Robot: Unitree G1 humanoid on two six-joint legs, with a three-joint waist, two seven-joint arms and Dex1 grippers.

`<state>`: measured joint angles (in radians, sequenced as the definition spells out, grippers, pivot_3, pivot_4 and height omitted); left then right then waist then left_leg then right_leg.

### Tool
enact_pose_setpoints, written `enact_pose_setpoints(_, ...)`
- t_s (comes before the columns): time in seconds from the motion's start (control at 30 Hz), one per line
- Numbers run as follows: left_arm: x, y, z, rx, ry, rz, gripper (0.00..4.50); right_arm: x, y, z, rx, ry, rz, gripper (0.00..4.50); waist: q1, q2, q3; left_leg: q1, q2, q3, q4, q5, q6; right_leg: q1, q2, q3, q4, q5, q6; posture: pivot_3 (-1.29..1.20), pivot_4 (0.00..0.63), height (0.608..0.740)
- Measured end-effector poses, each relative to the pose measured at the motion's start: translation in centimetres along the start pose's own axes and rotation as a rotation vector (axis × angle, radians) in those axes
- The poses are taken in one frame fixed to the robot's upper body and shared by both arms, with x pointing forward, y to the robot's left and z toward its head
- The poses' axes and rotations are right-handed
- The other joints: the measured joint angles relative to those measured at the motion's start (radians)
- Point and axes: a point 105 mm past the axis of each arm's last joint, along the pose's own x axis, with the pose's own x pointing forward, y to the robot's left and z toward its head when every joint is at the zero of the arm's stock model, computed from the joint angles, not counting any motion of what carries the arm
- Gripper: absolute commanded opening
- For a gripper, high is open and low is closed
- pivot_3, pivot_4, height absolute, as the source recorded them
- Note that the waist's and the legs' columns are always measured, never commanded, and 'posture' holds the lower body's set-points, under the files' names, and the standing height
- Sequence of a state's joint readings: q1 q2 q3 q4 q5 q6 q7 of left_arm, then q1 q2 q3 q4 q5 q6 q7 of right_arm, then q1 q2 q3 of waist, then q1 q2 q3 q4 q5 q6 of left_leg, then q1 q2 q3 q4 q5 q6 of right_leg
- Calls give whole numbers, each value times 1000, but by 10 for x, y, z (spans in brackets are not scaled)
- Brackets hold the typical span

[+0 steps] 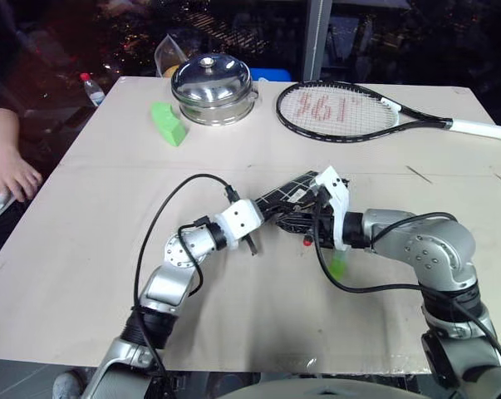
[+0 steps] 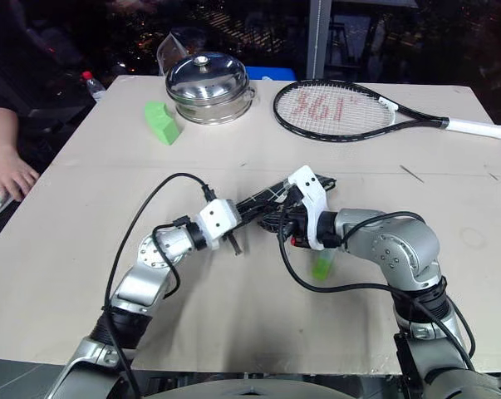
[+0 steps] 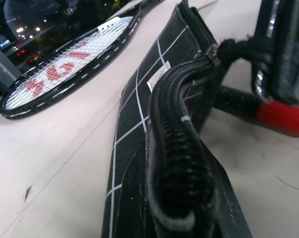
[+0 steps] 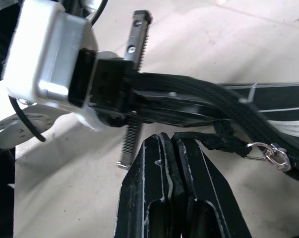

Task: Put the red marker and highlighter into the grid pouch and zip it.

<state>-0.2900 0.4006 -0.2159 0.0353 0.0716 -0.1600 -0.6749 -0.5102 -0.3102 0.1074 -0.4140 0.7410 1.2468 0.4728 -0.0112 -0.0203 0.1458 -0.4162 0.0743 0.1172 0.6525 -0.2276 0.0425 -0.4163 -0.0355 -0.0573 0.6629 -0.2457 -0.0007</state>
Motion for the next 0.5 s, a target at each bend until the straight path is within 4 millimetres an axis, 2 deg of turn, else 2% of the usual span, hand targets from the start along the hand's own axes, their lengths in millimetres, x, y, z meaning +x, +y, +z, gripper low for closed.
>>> enact_pose_setpoints(0.1, 10, -3, 1, 42, -5, -10, 0, 1, 0, 1, -3, -6, 1, 45, 0, 0, 0, 0, 0, 0, 0, 0, 0, 0, 0, 0, 0, 0, 0, 0, 150, 740)
enact_pose_setpoints(0.2, 14, -4, 7, 12, -42, 2, 0, 0, -4, 6, -41, -34, -31, 45, -1, 0, 0, -1, 0, 0, 0, 0, 0, 0, -2, 0, 0, 0, 0, 0, 150, 740)
enact_pose_setpoints(0.3, 7, -4, 15, -35, -86, -7, 0, -6, -4, 6, -98, -57, -42, 869, -2, 0, 0, -1, 1, -1, -1, 0, 0, 0, -2, 0, 0, 0, 0, 0, 150, 740)
enact_pose_setpoints(0.4, -7, 3, 18, -70, -108, -21, 0, -20, -7, 0, -133, -68, -71, 2256, -2, 0, 0, -1, 1, -1, -1, 0, 0, 0, -2, 0, 0, 0, 0, 0, 150, 740)
enact_pose_setpoints(0.5, -21, 9, 17, -79, -109, -37, 0, -39, -14, 1, -146, -85, -120, 1844, -1, 0, 1, 0, 0, -1, 0, 0, 0, 0, -2, 0, 0, 0, 0, 0, 150, 740)
